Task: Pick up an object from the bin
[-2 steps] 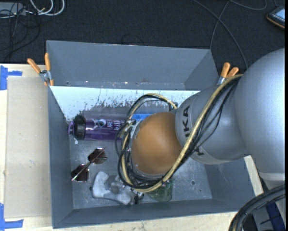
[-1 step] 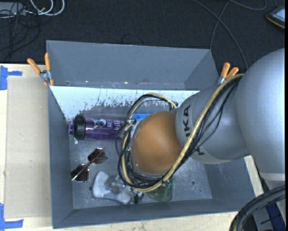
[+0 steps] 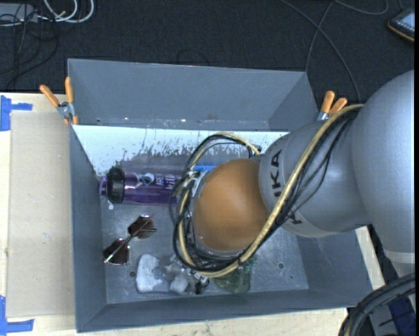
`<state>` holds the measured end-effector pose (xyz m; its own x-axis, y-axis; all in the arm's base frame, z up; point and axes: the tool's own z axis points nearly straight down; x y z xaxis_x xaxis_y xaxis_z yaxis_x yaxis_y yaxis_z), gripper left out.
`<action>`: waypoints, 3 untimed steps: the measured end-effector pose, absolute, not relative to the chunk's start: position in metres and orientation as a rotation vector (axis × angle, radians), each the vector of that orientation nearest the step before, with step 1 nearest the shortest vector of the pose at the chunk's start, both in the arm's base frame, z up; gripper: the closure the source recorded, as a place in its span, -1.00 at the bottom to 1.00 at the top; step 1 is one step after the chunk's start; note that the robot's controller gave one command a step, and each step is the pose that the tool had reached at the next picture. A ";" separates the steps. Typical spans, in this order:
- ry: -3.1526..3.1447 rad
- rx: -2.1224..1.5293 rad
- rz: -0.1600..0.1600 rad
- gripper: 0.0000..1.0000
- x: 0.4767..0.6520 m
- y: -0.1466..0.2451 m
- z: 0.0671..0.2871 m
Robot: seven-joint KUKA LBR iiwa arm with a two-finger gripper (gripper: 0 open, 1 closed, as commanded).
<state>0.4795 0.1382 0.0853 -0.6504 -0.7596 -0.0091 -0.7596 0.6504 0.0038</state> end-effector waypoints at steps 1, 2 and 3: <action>2.853 -1.308 0.013 1.00 0.478 0.138 0.115; 2.856 -1.303 0.013 1.00 0.479 0.139 0.130; 2.863 -1.302 0.017 1.00 0.477 0.139 0.170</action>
Offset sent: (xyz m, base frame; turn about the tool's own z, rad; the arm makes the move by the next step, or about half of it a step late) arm -0.0013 0.0001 0.0470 0.0018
